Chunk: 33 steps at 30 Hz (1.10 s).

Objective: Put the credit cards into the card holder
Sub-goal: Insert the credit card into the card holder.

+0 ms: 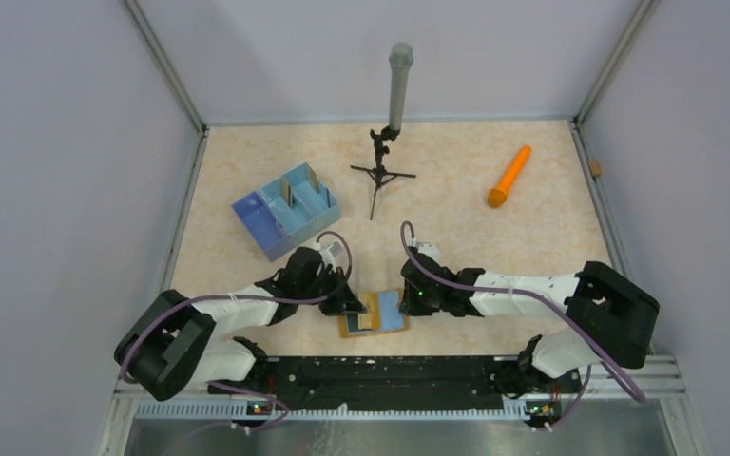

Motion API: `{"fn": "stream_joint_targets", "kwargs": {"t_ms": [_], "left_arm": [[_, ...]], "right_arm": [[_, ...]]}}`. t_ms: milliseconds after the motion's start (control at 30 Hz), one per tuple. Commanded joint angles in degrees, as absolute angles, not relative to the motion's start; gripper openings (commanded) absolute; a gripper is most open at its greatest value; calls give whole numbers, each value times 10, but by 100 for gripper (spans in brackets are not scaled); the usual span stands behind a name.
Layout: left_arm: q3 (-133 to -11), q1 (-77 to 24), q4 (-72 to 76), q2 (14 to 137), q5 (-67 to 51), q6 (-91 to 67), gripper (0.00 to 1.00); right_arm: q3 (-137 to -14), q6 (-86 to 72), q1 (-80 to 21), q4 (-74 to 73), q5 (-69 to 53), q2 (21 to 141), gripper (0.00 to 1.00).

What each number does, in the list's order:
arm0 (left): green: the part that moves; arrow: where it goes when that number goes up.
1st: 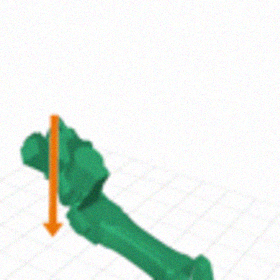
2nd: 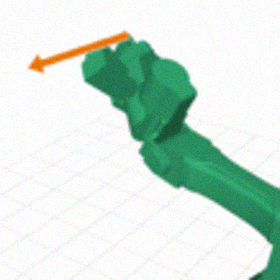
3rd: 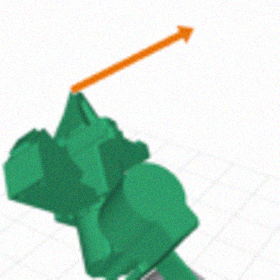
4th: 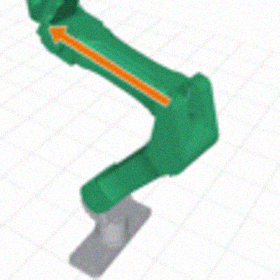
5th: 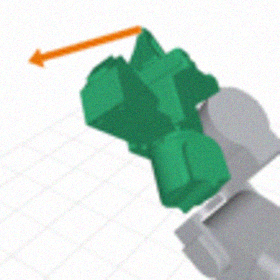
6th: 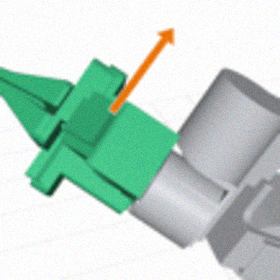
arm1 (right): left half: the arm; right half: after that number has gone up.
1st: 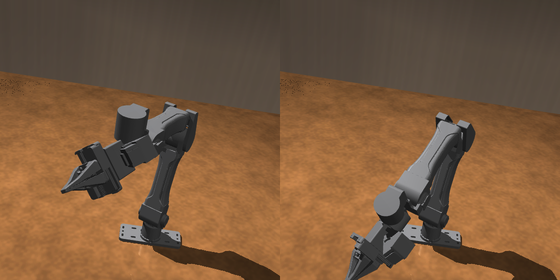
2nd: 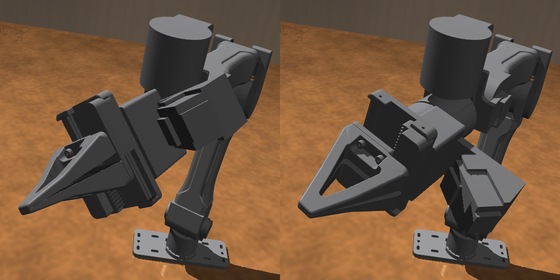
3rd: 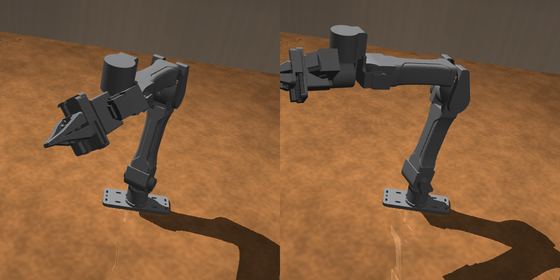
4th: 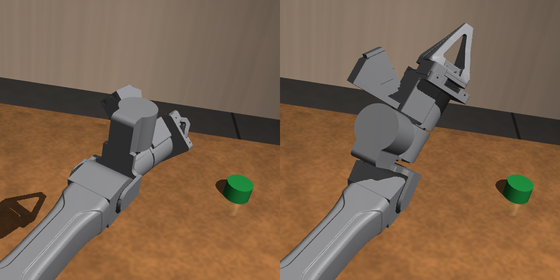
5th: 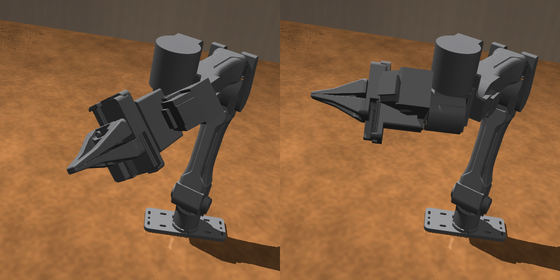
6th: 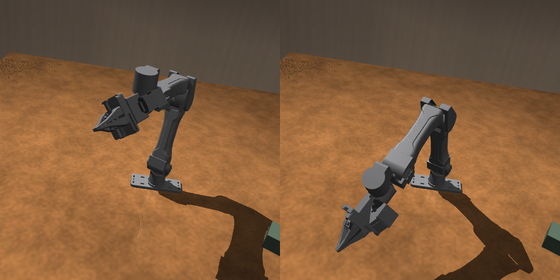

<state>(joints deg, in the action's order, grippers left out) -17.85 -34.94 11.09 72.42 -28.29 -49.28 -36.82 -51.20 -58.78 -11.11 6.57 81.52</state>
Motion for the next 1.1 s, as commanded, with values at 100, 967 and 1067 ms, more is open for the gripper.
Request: {"fn": "stream_joint_targets", "kwargs": {"t_ms": [100, 967, 1067], "left_arm": [[-192, -339, 39, 738, -249, -433, 0], [-204, -334, -4, 738, -240, -412, 0], [-201, -334, 16, 742, -237, -420, 0]], "right_arm": [[-376, -510, -593, -136, 87, 815, 0], [-378, -509, -593, -136, 87, 817, 0], [-378, -509, -593, -136, 87, 816, 0]]}}
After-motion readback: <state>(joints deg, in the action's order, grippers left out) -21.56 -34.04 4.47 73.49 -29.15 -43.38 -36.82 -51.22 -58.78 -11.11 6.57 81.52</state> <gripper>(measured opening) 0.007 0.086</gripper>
